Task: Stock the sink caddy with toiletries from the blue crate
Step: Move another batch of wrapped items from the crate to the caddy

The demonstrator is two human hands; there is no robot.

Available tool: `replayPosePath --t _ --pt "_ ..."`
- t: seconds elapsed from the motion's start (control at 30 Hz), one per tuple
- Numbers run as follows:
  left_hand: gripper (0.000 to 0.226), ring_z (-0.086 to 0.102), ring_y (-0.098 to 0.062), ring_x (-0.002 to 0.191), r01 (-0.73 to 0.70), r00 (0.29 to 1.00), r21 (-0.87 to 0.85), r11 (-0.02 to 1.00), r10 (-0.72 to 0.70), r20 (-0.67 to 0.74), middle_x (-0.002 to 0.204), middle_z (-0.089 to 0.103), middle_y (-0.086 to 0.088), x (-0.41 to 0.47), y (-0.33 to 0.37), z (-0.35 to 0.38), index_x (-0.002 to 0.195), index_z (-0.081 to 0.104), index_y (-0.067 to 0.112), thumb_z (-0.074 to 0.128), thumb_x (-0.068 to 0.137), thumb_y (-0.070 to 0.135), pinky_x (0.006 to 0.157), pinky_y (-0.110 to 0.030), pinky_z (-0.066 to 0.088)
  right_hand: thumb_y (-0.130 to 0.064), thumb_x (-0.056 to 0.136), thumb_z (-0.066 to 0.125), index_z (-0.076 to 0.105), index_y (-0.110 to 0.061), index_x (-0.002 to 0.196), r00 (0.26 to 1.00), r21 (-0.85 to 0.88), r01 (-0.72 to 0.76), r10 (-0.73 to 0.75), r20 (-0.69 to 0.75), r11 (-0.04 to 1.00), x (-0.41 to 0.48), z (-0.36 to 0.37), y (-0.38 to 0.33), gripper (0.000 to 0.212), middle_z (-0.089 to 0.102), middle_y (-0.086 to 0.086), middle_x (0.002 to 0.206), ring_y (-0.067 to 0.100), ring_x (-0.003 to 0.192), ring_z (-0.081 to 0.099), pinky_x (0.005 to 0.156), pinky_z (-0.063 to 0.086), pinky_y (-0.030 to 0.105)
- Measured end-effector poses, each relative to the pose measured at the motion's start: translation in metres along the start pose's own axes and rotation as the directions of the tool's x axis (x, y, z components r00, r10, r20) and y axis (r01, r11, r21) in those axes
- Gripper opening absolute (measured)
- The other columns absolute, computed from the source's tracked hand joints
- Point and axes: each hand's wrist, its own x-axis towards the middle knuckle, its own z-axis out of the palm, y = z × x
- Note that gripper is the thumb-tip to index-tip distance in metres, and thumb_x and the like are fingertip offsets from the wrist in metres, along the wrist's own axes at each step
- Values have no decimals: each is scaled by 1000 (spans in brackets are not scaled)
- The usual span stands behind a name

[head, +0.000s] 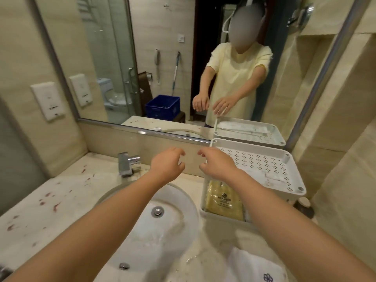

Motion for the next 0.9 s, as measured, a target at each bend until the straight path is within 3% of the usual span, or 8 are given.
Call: replayPosePath --t 0.23,0.53,0.9 --pt "40 54 -17 116 187 980 90 978 -192 45 127 56 5 -72 -69 -19 130 52 28 55 90 37 89 -33 45 -28 86 57 48 -24 136 974 -38 177 -169 152 984 -7 45 -80 51 53 3 137 24 124 49 99 45 40" --pt "43 56 -19 111 365 923 163 916 -380 68 126 55 4 -217 -157 -54 133 49 28 54 92 39 86 -35 49 -26 88 56 43 -21 141 905 -50 362 -338 258 931 -64 103 -211 55 44 6 145 26 132 41 101 41 37" --pt "43 55 -20 115 611 783 166 774 -622 16 128 55 2 -419 -237 -114 131 49 26 53 90 33 89 -37 48 -26 88 55 37 -20 145 739 8 598 -555 382 801 -161 173 -380 61 42 4 144 27 132 39 102 39 40"
